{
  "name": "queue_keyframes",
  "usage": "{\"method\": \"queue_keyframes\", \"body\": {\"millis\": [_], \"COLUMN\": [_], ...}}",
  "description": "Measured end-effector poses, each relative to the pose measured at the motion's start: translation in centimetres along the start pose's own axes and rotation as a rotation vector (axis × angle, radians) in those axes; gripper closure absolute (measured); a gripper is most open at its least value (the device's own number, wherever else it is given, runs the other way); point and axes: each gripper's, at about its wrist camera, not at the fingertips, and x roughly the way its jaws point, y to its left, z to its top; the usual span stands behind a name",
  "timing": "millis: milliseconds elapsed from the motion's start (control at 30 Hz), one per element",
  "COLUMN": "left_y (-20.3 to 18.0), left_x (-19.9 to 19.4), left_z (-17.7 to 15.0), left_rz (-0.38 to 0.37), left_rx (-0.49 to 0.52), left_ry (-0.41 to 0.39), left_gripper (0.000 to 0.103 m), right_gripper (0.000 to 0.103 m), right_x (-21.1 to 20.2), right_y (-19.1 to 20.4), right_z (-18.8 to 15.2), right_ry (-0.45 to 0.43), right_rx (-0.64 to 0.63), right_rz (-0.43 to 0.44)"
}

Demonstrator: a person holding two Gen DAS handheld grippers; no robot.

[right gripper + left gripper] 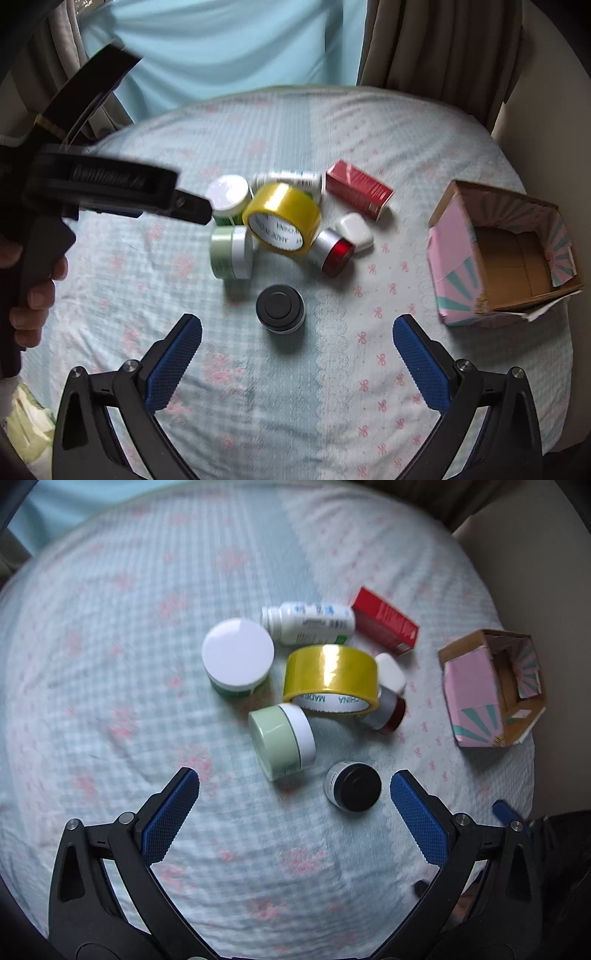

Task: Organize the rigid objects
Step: 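Grasp the pale green jar with the left tool while the right grasps the black-lidded jar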

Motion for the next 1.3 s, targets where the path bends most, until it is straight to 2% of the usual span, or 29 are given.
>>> {"method": "queue_keyframes", "body": {"millis": [233, 467, 533, 600, 633, 700, 767, 867, 967, 1067, 1300], "left_y": [0.3, 0.9, 1.0, 1.1, 1.1, 1.0, 0.9, 0.9, 1.6, 1.9, 3.1], "left_x": [7.4, 12.4, 13.6, 14.7, 15.2, 15.9, 16.5, 17.0, 16.6, 16.4, 13.0], "left_z": [2.1, 3.0, 3.1, 3.0, 3.0, 3.0, 2.9, 3.0, 3.1, 3.0, 3.6], "left_rz": [0.033, 0.042, 0.045, 0.048, 0.037, 0.017, 0.030, 0.036, 0.038, 0.031, 0.030], "left_rx": [-0.071, -0.105, -0.112, -0.118, -0.127, -0.143, -0.140, -0.139, -0.142, -0.148, -0.138], "left_ry": [0.139, 0.234, 0.254, 0.275, 0.280, 0.282, 0.276, 0.256, 0.242, 0.229, 0.190], "left_gripper": [0.004, 0.022, 0.029, 0.041, 0.043, 0.049, 0.053, 0.058, 0.063, 0.064, 0.064], "right_gripper": [0.000, 0.007, 0.012, 0.017, 0.019, 0.024, 0.039, 0.050, 0.050, 0.050, 0.050], "right_x": [7.8, 12.7, 13.7, 14.5, 14.9, 15.6, 16.3, 16.4, 16.6, 16.5, 15.6], "right_y": [1.1, 2.3, 2.5, 2.7, 2.7, 2.6, 2.5, 2.3, 1.9, 1.8, 1.4], "right_z": [-0.2, -0.2, -0.2, -0.2, -0.2, -0.1, 0.0, 0.0, 0.0, 0.0, -0.4], "right_ry": [0.084, 0.157, 0.172, 0.182, 0.187, 0.193, 0.209, 0.201, 0.209, 0.214, 0.206], "right_rx": [-0.085, -0.135, -0.158, -0.167, -0.169, -0.174, -0.175, -0.176, -0.164, -0.155, -0.139], "right_rz": [-0.013, 0.020, 0.025, 0.035, 0.040, 0.038, 0.042, 0.029, 0.036, 0.039, 0.043]}}
